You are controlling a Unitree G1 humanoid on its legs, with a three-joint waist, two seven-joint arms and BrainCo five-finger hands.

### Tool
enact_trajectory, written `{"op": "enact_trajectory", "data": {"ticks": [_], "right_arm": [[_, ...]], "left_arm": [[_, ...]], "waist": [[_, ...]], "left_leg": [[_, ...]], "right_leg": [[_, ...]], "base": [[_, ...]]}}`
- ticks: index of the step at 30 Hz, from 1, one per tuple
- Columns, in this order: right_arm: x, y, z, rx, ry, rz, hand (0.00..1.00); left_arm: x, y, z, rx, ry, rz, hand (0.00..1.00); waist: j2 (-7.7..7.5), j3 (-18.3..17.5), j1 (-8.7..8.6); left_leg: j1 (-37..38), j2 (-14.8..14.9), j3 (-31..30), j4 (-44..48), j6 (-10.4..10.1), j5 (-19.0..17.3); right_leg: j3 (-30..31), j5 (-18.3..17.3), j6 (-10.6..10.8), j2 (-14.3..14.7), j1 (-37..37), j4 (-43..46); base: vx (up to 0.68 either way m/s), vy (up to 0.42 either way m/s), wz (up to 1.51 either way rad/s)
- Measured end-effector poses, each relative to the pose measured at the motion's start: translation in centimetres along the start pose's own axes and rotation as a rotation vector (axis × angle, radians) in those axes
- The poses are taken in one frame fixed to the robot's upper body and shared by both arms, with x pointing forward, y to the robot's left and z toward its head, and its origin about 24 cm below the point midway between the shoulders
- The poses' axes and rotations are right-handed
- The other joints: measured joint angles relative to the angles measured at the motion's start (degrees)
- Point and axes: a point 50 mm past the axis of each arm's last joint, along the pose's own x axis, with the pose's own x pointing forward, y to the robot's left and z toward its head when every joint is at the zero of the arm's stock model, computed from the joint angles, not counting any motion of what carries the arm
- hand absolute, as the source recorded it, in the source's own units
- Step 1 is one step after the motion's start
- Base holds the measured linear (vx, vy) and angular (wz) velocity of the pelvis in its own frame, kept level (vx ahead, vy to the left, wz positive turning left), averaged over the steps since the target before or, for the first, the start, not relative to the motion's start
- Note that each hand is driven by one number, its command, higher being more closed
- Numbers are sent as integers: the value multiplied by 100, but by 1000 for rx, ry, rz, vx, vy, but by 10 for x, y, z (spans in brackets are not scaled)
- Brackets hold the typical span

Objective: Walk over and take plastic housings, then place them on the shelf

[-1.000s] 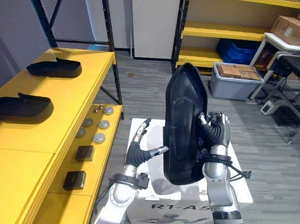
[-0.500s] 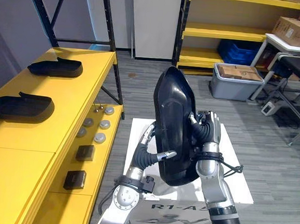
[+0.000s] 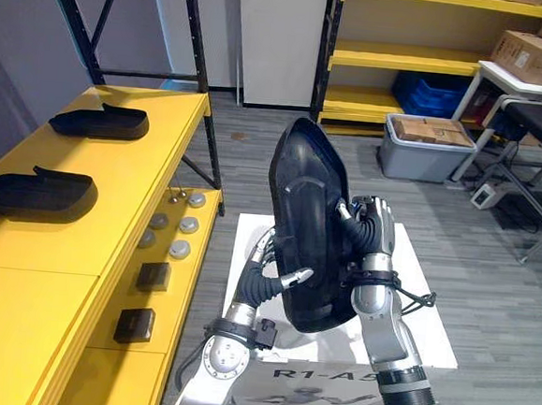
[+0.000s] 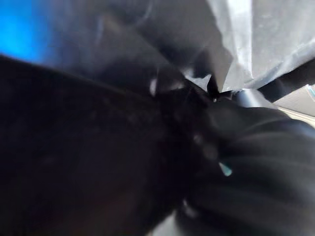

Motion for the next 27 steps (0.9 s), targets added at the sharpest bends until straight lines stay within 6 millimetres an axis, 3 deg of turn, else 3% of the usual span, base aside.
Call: {"op": "enact_trajectory", "data": {"ticks": [2, 3, 11, 15, 17, 19, 22, 27], "right_arm": [[-1, 2, 3, 10, -9, 9, 100], [-2, 4, 4, 32, -7, 20, 0], [-14, 3, 6, 250, 42, 50, 0], [-32, -11, 24, 527, -36, 106, 0], [-34, -23, 30, 623, -87, 95, 0], [-31, -42, 24, 676, -100, 32, 0], [-31, -72, 3, 714, -76, -91, 0], [-46, -134, -40, 822, -27, -354, 0]], "left_arm": [[0, 0, -3, 4, 11, 3, 100], [0, 2, -4, 7, 16, 10, 100], [-2, 7, -14, 48, 59, 21, 100], [-3, 27, -27, 74, 142, 101, 100], [-5, 37, -29, 82, 157, 135, 100], [-7, 46, -32, 90, 172, 171, 100], [-12, 59, -33, 98, 183, 213, 100], [-16, 84, -16, 107, 118, 314, 100]], "waist": [[-1, -4, -6], [-2, -5, -7], [4, -14, 1], [4, -14, -25], [5, -14, -26], [5, -14, -21], [4, -14, -25], [5, -13, -82]], "left_leg": [[5, 3, 10, 0, -1, 0], [6, 6, 16, 1, -1, -1], [40, 6, 142, 9, 13, -11], [49, 8, 152, 10, 17, -14], [54, 8, 152, 10, 17, -14], [73, 1, 153, 10, 20, -16], [74, -4, 164, 8, 26, -21], [56, 5, 240, 1, 28, -32]], "right_leg": [[10, 1, 0, 4, 0, 0], [17, 3, 1, 7, 0, 0], [150, 43, 37, 6, -16, 0], [154, 50, 35, 8, -15, 0], [153, 50, 35, 8, -8, 0], [152, 49, 36, 1, 15, -1], [157, 49, 37, -3, 12, -1], [228, 49, 37, 7, -41, -1]], "base": [[0, 0, 0], [0, 0, 0], [-6, 16, -9], [-10, 19, -1], [0, 0, 0], [-4, 17, 1], [-5, 33, -2], [19, 30, -7]]}}
